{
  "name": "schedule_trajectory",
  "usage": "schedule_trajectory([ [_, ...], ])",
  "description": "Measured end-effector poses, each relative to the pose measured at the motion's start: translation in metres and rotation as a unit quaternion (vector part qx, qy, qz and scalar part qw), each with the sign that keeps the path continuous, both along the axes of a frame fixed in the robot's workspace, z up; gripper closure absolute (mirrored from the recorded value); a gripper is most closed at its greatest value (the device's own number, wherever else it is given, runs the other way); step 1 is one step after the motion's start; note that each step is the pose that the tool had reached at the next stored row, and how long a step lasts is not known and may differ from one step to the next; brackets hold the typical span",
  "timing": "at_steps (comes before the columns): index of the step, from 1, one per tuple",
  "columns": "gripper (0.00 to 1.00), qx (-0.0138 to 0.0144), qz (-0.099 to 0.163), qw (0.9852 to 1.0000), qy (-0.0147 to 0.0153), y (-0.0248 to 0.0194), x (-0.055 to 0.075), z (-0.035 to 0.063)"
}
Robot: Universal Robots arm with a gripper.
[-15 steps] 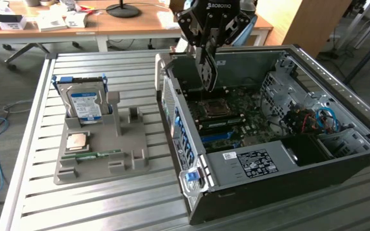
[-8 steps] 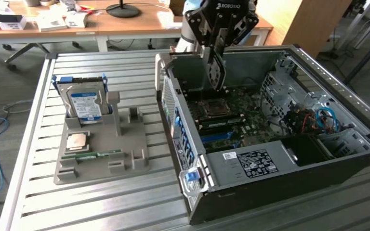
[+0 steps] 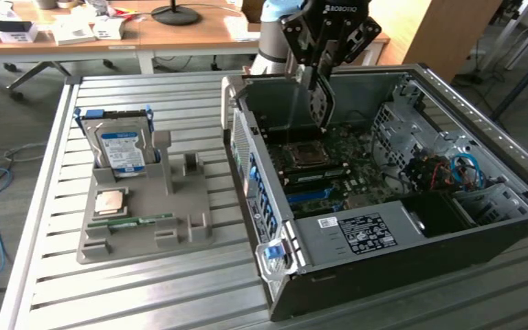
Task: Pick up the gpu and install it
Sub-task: 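Pick up the gpu and move the gpu toward the slot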
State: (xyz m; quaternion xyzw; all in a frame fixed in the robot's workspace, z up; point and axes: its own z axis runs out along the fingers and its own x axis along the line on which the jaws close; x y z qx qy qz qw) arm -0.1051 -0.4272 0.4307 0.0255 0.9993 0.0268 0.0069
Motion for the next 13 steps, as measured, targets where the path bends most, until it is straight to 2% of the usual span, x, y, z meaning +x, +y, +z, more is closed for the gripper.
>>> schedule_trajectory([
  [6,0.74,0.0,0.0,1.0,0.0,0.0,0.013,0.0],
  [13,0.74,0.0,0.0,1.0,0.0,0.0,0.034,0.0],
])
